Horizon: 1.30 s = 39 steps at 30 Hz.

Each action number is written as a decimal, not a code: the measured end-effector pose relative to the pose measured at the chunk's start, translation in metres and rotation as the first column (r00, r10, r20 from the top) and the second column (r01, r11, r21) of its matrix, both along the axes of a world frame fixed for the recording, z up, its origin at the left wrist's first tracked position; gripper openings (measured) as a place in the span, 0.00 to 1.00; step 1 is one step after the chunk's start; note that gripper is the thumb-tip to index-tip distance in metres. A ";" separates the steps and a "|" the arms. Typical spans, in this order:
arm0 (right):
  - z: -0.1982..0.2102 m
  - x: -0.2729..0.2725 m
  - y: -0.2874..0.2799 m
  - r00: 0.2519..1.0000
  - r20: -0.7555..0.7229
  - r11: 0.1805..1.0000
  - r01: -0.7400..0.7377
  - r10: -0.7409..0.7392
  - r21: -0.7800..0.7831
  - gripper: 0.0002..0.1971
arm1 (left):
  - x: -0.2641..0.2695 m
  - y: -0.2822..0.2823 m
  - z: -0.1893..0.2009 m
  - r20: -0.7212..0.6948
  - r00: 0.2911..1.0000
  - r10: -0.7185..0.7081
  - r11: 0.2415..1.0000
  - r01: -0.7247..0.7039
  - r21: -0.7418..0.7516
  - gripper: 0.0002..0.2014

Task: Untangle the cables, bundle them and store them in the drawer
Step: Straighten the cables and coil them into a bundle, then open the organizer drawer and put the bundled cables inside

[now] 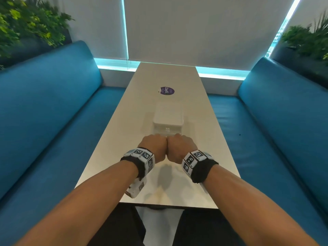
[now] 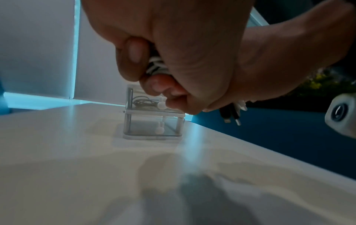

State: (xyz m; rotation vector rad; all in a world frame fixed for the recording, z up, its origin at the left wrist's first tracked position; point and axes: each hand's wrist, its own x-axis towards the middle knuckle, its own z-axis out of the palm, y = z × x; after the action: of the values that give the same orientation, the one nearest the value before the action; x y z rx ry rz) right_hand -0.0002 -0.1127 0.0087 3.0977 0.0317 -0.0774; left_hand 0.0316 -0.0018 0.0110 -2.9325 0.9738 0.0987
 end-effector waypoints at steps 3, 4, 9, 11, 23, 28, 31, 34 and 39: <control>-0.004 -0.002 0.001 1.000 0.009 0.999 -0.024 0.024 -0.037 0.06 | 0.002 0.000 -0.006 -0.069 0.997 0.031 0.998 -0.034 -0.048 0.13; -0.006 -0.002 0.002 0.999 0.013 0.999 -0.031 0.032 -0.042 0.06 | 0.003 0.001 -0.009 -0.097 0.995 0.038 0.997 -0.044 -0.060 0.12; -0.015 -0.003 0.003 0.995 0.028 0.994 -0.090 0.092 -0.070 0.07 | 0.009 0.004 -0.026 -0.251 0.965 0.072 0.986 -0.107 -0.129 0.06; -0.019 -0.002 0.003 0.994 0.026 0.992 -0.105 0.107 -0.077 0.07 | 0.010 0.005 -0.029 -0.287 0.956 0.068 0.982 -0.115 -0.148 0.05; -0.006 0.024 -0.037 0.975 0.185 0.992 -0.119 0.122 -0.031 0.09 | 0.043 0.020 -0.024 -0.581 0.799 -0.154 0.769 -0.273 -0.578 0.10; 0.002 0.047 -0.041 0.962 0.269 0.976 -0.008 -0.052 0.215 0.19 | 0.059 0.033 -0.056 -0.652 0.753 0.089 0.852 -0.396 -0.342 0.08; 0.010 0.060 -0.037 0.994 0.108 0.973 0.004 -0.030 0.229 0.24 | 0.059 0.032 -0.070 -0.551 0.814 0.183 0.861 -0.403 -0.310 0.01; 0.008 0.062 -0.035 0.997 0.072 0.977 0.006 -0.021 0.213 0.19 | 0.059 0.027 -0.077 -0.547 0.809 0.214 0.819 -0.454 -0.351 0.05; 0.015 0.057 -0.035 0.986 0.133 0.965 0.064 -0.101 0.256 0.07 | 0.053 0.015 -0.083 -0.505 0.831 0.233 0.826 -0.443 -0.349 0.09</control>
State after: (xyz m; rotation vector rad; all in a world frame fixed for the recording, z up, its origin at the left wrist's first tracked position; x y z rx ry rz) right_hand 0.0564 -0.1473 0.0238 3.3475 -0.1007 0.1624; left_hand 0.0843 0.0127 -0.0724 -3.5984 0.5105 0.6758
